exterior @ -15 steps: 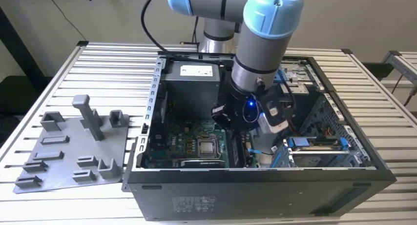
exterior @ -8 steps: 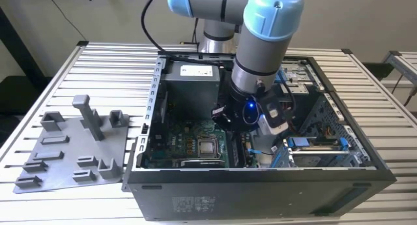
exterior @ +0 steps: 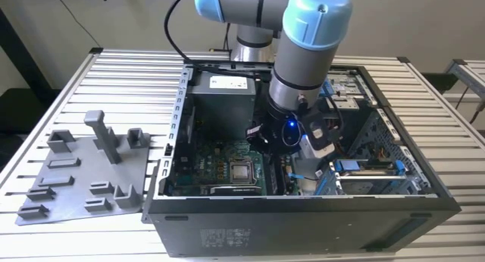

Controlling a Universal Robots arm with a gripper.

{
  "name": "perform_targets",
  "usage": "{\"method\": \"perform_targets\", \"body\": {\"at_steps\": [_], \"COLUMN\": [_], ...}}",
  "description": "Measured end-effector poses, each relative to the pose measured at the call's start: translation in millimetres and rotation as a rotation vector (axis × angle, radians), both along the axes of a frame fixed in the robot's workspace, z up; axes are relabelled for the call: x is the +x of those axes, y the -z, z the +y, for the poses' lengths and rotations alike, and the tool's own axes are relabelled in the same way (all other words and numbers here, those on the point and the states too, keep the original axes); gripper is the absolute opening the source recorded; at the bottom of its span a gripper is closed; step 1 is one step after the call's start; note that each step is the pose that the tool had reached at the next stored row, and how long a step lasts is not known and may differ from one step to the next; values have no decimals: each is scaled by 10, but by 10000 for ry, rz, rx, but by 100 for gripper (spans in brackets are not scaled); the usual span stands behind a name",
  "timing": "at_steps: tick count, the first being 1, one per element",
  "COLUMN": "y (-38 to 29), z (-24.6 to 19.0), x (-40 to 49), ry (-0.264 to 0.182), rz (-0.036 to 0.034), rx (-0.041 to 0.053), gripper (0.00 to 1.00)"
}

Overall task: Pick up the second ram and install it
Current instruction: 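Insert the second ram into the second slot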

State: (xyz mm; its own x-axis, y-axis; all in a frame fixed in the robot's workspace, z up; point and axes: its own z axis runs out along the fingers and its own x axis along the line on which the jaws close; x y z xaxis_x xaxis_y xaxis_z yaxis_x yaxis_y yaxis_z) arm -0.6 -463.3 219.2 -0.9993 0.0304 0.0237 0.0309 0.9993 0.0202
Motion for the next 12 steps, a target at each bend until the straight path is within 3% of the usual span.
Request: {"method": "perform_targets", "body": {"at_steps": [4, 12], "y": [13, 11], "z": [9, 8], "x": [1, 0], "ry": [0, 0], "rz": [-7, -2], "rx": [32, 10], "gripper": [14, 14]}}
